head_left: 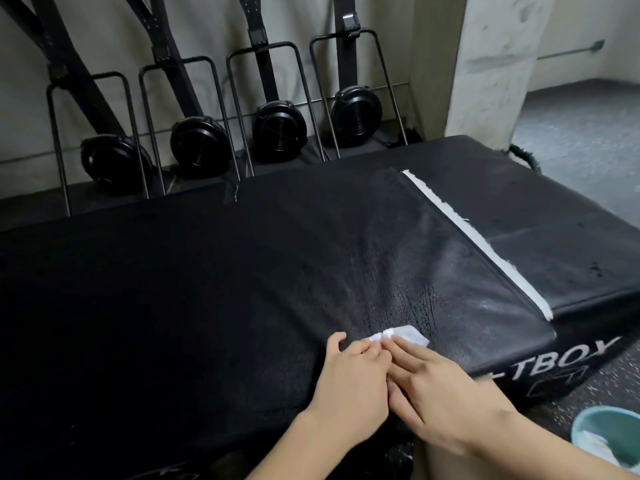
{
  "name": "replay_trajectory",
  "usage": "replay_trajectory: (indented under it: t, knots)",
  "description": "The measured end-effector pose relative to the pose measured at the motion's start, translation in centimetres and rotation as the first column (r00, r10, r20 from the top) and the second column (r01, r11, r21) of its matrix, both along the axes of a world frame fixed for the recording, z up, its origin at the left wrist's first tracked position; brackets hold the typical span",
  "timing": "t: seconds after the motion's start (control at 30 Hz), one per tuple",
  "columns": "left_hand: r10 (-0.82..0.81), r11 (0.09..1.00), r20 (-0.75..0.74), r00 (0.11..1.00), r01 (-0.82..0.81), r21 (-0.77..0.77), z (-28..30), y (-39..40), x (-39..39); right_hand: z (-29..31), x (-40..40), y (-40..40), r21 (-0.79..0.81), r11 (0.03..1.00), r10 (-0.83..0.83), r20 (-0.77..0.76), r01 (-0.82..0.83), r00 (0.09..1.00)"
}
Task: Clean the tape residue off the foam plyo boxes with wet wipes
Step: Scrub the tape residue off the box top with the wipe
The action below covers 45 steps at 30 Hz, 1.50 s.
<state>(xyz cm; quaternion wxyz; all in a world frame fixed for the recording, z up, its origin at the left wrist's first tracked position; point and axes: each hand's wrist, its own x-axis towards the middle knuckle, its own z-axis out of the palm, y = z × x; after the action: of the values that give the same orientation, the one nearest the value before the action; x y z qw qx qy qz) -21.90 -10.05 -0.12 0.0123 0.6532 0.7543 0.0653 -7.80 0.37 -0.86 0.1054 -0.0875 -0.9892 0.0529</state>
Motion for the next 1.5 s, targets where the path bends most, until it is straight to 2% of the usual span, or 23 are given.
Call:
replay_trajectory:
  t: [0.17,0.27,0.4,0.53,0.73,0.9,0.97,1.1,1.3,1.5]
  knots:
    - [0.009,1.0,-0.025,1.0,-0.008,0.015,0.4,2.4,-1.8,-1.4,-1.6,2.3,-0.039,0.996,-0.085,-0.038,0.083,0.996]
    - [0.06,0.997,0.081,0.995,-0.056,-0.057,1.6,5.5,-3.8,-0.8,-4.5,4.9,-0.015,0.985,-0.174,-0.03,0.174,0.984]
    - [0.131,0.991,0.15,0.98,-0.123,-0.061,1.5,7.6,-4.6,-0.1,-6.1,6.9,-0.114,0.974,-0.194,0.024,0.195,0.981]
    - [0.095,0.995,0.081,0.992,-0.093,-0.02,0.8,4.9,-2.5,-0.3,-3.2,4.4,-0.178,0.971,-0.165,-0.021,0.159,0.986]
    - [0.028,0.995,0.067,0.997,-0.034,0.098,-1.5,-2.6,2.4,-1.2,3.6,-2.3,-0.053,0.989,-0.138,-0.012,0.137,0.99]
    - [0.046,0.995,0.083,0.996,-0.053,0.087,-1.1,-1.1,1.0,-1.8,1.6,-0.7,-0.116,0.989,-0.1,-0.091,0.09,0.991]
    - [0.075,0.994,0.119,0.99,-0.084,0.073,-0.5,0.2,0.4,-2.2,0.3,0.7,-0.192,0.976,-0.124,-0.091,0.105,0.988]
    - [0.103,0.993,0.14,0.985,-0.111,0.044,0.7,0.5,1.2,-1.9,-0.1,0.3,-0.217,0.966,-0.173,-0.139,0.14,0.975]
    - [0.056,0.992,0.17,0.984,-0.074,0.098,-1.3,-4.7,2.2,-3.7,3.2,-4.8,-0.152,0.975,-0.188,-0.17,0.163,0.967]
    - [0.092,0.992,0.138,0.986,-0.103,0.076,-0.6,-1.0,1.0,-3.4,-0.5,-0.7,-0.073,0.978,-0.208,-0.283,0.195,0.936]
